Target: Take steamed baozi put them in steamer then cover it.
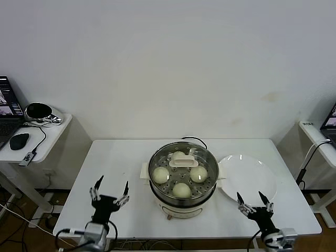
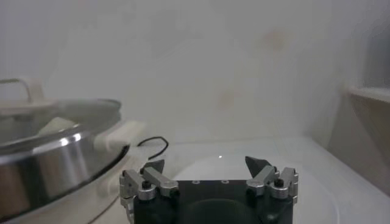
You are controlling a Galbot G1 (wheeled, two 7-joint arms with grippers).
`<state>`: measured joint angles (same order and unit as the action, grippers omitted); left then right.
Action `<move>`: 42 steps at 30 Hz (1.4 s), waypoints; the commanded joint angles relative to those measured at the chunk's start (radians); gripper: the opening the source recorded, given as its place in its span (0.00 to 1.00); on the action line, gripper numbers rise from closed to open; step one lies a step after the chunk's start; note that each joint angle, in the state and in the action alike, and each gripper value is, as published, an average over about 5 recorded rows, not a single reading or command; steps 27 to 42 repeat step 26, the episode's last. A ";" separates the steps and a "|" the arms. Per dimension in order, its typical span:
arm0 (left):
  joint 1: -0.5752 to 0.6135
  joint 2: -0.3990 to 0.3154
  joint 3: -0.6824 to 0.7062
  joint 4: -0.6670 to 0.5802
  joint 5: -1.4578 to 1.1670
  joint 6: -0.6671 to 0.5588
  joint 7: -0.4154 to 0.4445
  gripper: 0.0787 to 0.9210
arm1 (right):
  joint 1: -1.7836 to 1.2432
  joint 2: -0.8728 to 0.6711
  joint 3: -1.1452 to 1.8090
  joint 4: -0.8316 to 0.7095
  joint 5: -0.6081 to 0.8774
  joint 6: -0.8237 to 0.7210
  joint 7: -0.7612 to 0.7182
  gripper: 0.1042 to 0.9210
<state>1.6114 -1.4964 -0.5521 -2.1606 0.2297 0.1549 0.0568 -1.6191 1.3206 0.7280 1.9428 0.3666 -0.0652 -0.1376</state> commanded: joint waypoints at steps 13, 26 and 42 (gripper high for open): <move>0.270 -0.018 -0.054 0.037 -0.148 -0.096 -0.022 0.88 | -0.083 0.005 -0.059 0.023 -0.070 0.019 -0.010 0.88; 0.273 -0.017 -0.052 0.018 -0.157 -0.075 -0.002 0.88 | -0.088 -0.018 -0.028 0.023 -0.083 -0.006 -0.050 0.88; 0.273 -0.017 -0.052 0.018 -0.157 -0.075 -0.002 0.88 | -0.088 -0.018 -0.028 0.023 -0.083 -0.006 -0.050 0.88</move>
